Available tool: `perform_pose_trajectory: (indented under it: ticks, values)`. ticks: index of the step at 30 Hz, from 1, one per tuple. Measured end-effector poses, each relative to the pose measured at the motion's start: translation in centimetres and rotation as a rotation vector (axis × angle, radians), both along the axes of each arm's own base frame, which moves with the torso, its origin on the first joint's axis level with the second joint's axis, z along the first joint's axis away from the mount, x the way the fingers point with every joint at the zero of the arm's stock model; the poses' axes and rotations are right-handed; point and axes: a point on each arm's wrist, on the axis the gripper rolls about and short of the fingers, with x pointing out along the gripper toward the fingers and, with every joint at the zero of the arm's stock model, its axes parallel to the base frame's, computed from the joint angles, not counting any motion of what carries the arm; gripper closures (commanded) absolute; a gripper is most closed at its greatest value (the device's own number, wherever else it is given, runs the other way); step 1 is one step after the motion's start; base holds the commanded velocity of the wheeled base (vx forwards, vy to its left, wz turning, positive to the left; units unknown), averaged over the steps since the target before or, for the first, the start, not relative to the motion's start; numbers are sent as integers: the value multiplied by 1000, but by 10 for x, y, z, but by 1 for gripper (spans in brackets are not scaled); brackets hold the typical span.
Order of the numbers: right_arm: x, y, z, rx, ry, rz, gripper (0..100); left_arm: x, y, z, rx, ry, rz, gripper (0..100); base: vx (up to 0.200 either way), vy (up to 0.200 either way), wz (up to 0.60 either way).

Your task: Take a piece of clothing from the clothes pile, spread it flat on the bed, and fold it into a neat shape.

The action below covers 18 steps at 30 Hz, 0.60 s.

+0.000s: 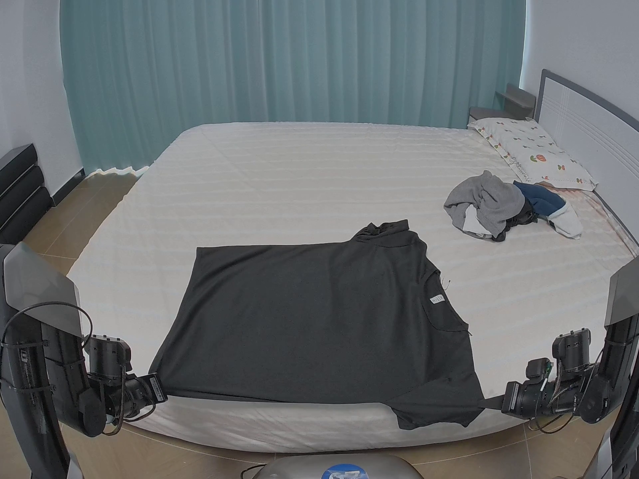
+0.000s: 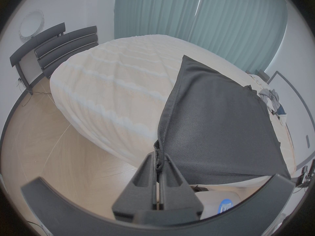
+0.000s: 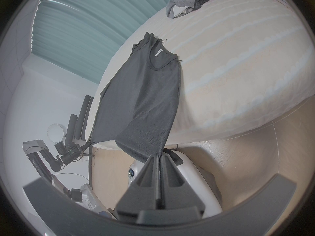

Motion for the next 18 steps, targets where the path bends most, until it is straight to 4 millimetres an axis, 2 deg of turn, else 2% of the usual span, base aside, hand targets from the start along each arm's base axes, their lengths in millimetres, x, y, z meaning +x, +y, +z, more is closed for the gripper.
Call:
perform_pose_trajectory:
  ticks: [18]
  values:
    - [-19, -1, 4, -72, 83, 79, 100, -21, 0, -1, 74, 90, -107, 100, 0, 0, 0]
